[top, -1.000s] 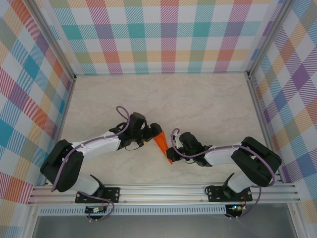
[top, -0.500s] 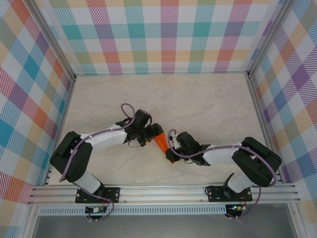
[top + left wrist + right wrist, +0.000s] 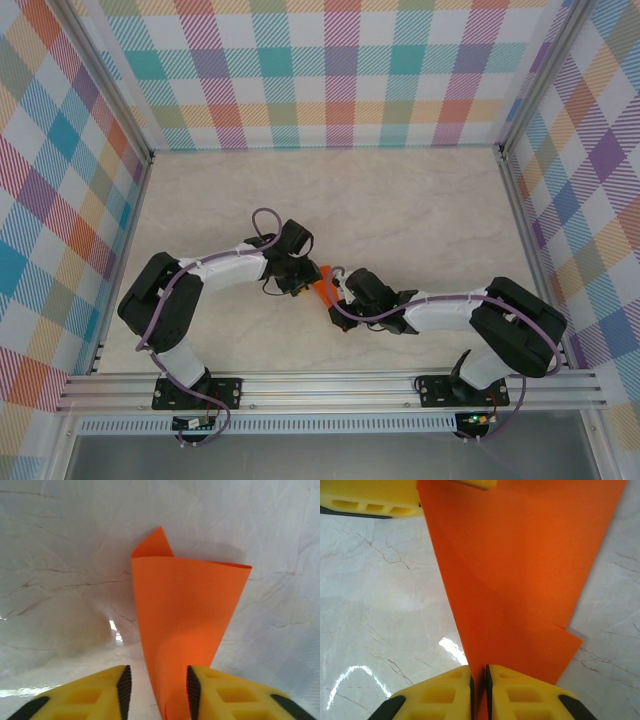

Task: Fold a paper plane with a square sheet of paper (pick it up from the middle)
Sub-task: Fold the wing for the fifth time at the center of the table.

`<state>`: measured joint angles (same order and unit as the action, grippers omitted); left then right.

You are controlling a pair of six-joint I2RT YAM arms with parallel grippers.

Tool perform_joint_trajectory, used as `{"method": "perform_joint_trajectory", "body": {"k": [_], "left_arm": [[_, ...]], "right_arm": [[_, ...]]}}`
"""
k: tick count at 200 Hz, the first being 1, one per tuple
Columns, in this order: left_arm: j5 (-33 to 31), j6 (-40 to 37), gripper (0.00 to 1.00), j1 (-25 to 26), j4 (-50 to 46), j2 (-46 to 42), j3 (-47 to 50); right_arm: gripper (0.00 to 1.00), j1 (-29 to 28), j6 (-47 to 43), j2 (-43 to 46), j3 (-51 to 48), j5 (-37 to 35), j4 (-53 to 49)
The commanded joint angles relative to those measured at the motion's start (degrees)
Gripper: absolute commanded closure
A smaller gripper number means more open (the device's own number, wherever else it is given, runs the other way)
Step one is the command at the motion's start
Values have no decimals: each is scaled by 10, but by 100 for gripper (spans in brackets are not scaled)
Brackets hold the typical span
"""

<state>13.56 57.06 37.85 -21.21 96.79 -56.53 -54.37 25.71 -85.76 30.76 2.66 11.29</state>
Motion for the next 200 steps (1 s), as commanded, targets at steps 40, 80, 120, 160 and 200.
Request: {"method": "perform_joint_trajectory", "body": {"k": [40,80,120,160,200], "left_arm": [[4,-9,94,4,-34,8,-23],[10,-9,100,5,-31,11,-26],[15,-9,100,5,-29,15,-28],[18,-11,100,5,-29,16,-34],[18,-11,100,5,-31,14,-36]], "right_arm": [[76,-30,-44,10,41,-49,-71],[69,-69,-64,0,84,-131,-146],[65,-109,-64,-12,107,-214,-192],[61,-133,-62,-41,128,-253,-223],[65,-144,-53,-63,142,-276,-223]]}}
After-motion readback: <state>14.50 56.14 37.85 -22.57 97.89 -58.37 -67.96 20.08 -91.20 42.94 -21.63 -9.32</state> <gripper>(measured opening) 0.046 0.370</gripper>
